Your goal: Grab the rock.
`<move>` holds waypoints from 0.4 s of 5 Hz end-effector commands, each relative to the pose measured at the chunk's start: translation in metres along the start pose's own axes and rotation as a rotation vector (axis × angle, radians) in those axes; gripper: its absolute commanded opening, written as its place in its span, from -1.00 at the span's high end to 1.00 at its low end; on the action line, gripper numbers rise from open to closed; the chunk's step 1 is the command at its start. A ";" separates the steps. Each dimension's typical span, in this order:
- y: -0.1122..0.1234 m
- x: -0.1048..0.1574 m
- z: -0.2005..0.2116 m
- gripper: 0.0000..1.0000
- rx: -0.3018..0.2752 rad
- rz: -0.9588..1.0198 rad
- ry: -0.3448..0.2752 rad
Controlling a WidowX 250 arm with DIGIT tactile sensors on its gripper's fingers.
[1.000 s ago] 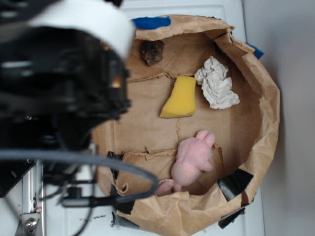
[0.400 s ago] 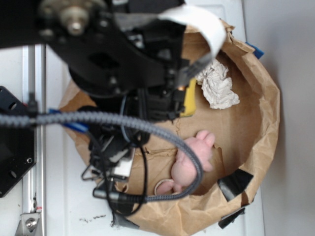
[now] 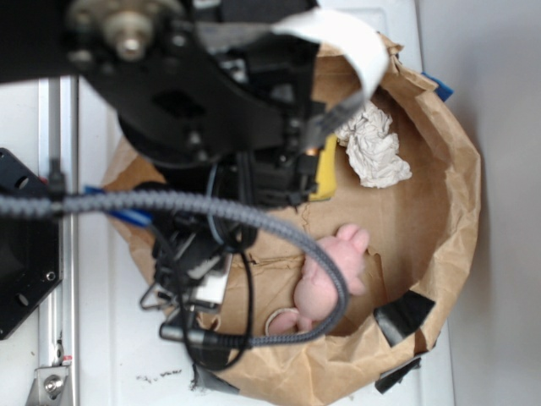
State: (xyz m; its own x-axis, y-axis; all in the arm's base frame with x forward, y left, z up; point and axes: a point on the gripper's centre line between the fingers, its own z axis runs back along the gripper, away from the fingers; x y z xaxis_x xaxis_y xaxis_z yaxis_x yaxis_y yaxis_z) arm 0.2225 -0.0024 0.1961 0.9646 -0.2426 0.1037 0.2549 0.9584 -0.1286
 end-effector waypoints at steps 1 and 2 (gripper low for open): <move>0.031 0.019 -0.012 -1.00 -0.095 -0.367 0.106; 0.043 0.023 -0.030 -1.00 0.011 -0.483 0.134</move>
State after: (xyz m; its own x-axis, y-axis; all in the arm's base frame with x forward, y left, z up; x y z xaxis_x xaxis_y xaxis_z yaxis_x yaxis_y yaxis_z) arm 0.2543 0.0346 0.1549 0.7534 -0.6576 -0.0013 0.6536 0.7491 -0.1084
